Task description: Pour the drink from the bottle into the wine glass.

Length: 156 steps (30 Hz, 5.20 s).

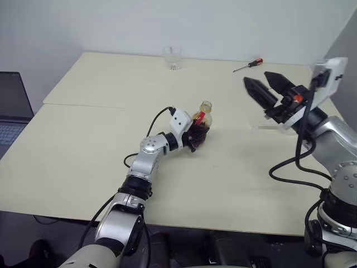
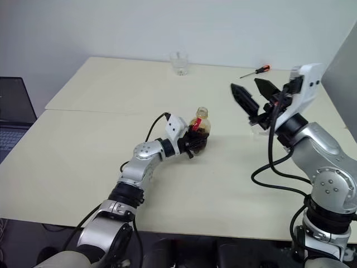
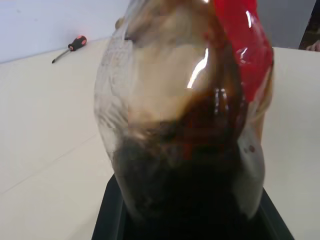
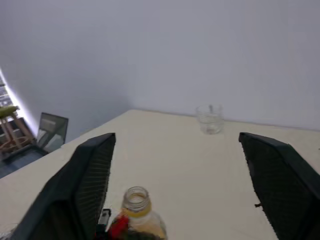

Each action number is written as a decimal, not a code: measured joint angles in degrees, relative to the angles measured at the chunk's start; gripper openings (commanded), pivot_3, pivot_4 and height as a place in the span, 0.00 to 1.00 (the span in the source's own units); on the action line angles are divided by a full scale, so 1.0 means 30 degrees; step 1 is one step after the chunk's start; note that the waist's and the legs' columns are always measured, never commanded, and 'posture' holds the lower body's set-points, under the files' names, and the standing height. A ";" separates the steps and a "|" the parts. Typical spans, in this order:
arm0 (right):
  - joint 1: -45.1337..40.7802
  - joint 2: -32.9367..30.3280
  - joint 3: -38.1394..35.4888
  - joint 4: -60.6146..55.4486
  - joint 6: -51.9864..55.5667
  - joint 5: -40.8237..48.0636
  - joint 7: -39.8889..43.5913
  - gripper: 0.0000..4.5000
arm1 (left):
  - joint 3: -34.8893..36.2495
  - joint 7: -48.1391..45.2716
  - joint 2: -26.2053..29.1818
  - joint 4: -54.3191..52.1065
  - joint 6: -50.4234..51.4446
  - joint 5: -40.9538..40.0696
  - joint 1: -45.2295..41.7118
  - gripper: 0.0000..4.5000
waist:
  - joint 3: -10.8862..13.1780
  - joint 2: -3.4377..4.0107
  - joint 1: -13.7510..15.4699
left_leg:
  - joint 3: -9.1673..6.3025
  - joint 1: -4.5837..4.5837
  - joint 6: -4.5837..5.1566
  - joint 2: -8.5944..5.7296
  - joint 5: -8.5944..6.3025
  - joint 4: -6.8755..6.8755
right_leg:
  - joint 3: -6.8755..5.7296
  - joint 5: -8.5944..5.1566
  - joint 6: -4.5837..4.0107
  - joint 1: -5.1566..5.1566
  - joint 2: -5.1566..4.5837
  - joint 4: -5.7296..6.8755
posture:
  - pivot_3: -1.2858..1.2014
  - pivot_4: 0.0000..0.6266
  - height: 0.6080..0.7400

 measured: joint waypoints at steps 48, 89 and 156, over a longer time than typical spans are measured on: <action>0.2018 -0.4746 0.8729 -0.0409 0.2766 -0.1751 0.7933 1.00 | 0.8750 1.2488 0.4238 0.6175 -0.7744 -0.0965 0.1714 1.00 | -0.0003 -0.0136 -0.0032 | 0.0013 0.0007 0.0004 0.0031 0.0004 0.0043 | -0.0025 0.0039 0.0036 0.0012 -0.0017 -0.0009 | 0.52 0.24 1.00; 0.6436 0.4116 -0.4066 0.6724 0.1087 0.6030 -0.0804 1.00 | 0.0601 0.3814 0.3875 -0.8452 0.1870 -0.1284 1.0100 1.00 | -0.0252 0.0165 -0.0088 | 0.0011 0.0140 0.0080 -0.0014 -0.0041 0.0012 | 0.0014 0.0043 0.0050 0.0230 -0.0060 -0.0174 | 0.52 0.24 1.00; -0.2506 0.8107 0.8648 1.8541 -1.7345 -1.2513 0.6062 0.03 | 0.2014 0.1640 0.7957 -1.3844 0.6281 -0.1953 0.9946 1.00 | -0.0213 0.0208 -0.0079 | 0.0067 0.0045 0.0082 0.0012 -0.0031 -0.0195 | 0.0038 0.0069 -0.0092 -0.0017 -0.0036 -0.0166 | 0.52 0.24 1.00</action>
